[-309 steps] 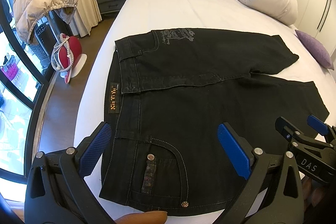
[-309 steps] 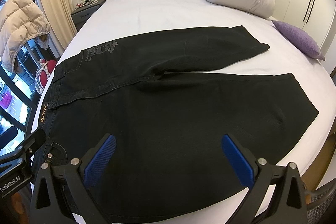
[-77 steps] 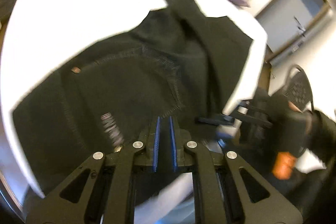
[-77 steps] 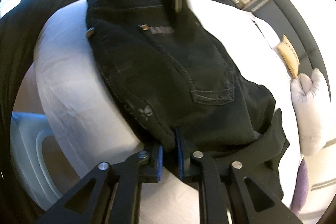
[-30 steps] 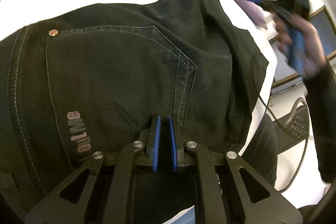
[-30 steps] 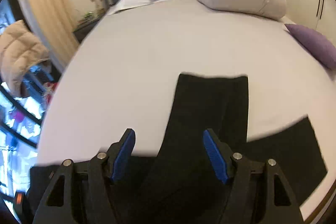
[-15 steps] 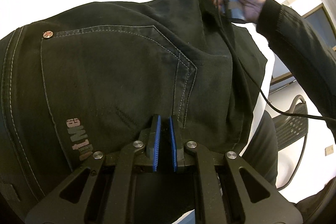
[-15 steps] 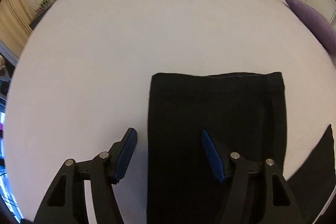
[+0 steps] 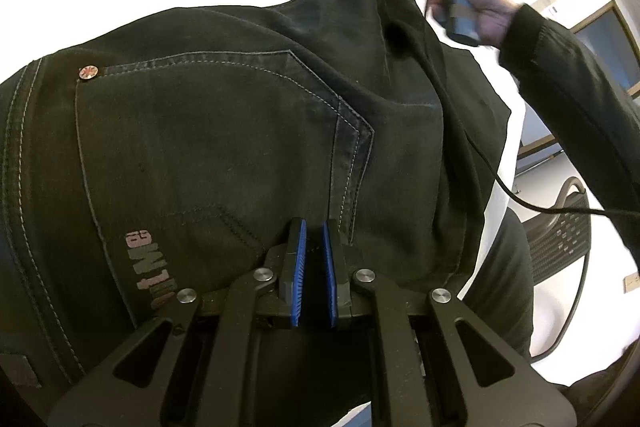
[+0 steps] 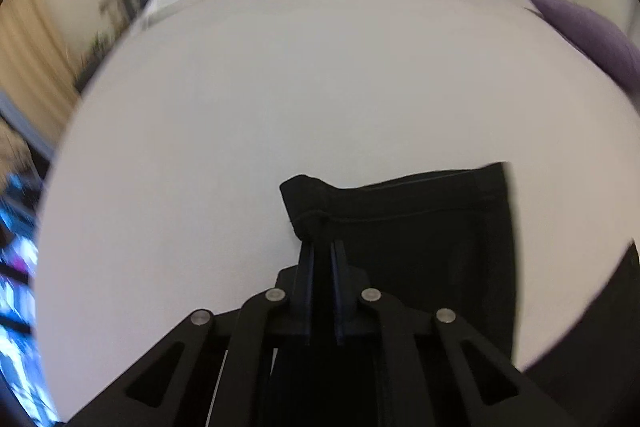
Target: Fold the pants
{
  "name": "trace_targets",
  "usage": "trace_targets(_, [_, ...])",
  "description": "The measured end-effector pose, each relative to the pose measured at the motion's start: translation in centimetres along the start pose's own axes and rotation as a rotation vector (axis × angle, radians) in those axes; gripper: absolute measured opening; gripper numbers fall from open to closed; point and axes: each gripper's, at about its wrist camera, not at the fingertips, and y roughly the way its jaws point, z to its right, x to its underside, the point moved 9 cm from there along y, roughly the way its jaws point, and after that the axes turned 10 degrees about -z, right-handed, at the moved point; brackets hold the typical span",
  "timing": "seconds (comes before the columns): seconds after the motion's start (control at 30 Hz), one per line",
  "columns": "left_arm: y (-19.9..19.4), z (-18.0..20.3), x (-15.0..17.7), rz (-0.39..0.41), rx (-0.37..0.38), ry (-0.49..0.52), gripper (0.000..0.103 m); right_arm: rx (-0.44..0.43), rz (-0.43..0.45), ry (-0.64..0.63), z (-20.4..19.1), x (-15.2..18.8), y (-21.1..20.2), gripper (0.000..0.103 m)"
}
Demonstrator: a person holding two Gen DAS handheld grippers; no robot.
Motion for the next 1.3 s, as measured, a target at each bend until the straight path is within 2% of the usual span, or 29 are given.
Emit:
trace_targets(0.1, [0.1, 0.3, -0.1, -0.001, -0.009, 0.004, 0.009, -0.116, 0.093, 0.116, 3.7, 1.0, -5.4, 0.009])
trace_targets(0.2, [0.2, 0.6, -0.2, -0.003, -0.027, 0.013, 0.009, -0.210, 0.197, 0.234, 9.4, 2.5, -11.1, 0.008])
trace_targets(0.27, [0.3, 0.8, -0.2, -0.004, -0.041, 0.018, 0.009, -0.234, 0.255, 0.321, 13.4, 3.5, -14.0, 0.008])
trace_targets(0.37, [0.4, 1.3, -0.3, -0.007, -0.062, 0.024, 0.009, -0.234, 0.313, 0.439, 19.7, 5.3, -16.4, 0.008])
trace_targets(0.53, [0.5, 2.0, -0.4, -0.013, -0.093, 0.024, 0.009, -0.253, 0.331, 0.623, 27.3, 9.0, -16.6, 0.009])
trace_targets(0.57, [0.5, 2.1, -0.4, -0.014, -0.097, 0.022, 0.009, -0.226, 0.333, 0.685, 29.5, 10.5, -16.3, 0.013])
trace_targets(0.63, [0.5, 2.3, -0.5, -0.013, -0.105, 0.019, 0.009, -0.222, 0.319, 0.769, 31.5, 12.9, -15.4, 0.028])
trace_targets(0.67, [0.5, 2.4, -0.5, -0.013, -0.109, 0.019, 0.009, -0.255, 0.307, 0.821, 32.3, 14.3, -14.8, 0.056])
trace_targets(0.7, [0.5, 2.6, -0.5, -0.014, -0.113, 0.019, 0.009, -0.289, 0.295, 0.850, 32.4, 15.3, -14.4, 0.073])
trace_targets(0.73, [0.6, 2.6, -0.5, -0.014, -0.115, 0.018, 0.009, -0.325, 0.289, 0.864, 32.4, 15.9, -14.1, 0.074])
trace_targets(0.87, [0.7, 2.9, -0.7, -0.021, -0.133, 0.020, 0.009, -0.375, 0.274, 0.802, 30.6, 17.1, -13.9, 0.074])
trace_targets(1.0, [0.8, 3.1, -1.0, -0.020, -0.146, 0.020, 0.009, -0.438, 0.267, 0.843, 30.3, 17.7, -13.1, 0.074])
trace_targets(1.07, [0.8, 3.0, -1.0, -0.019, -0.146, 0.017, 0.009, -0.464, 0.265, 0.850, 28.4, 18.0, -12.4, 0.074])
trace_targets(1.3, [0.8, 2.9, -0.8, -0.013, -0.146, 0.013, 0.009, -0.520, 0.193, 0.884, 29.0, 17.0, -11.0, 0.071])
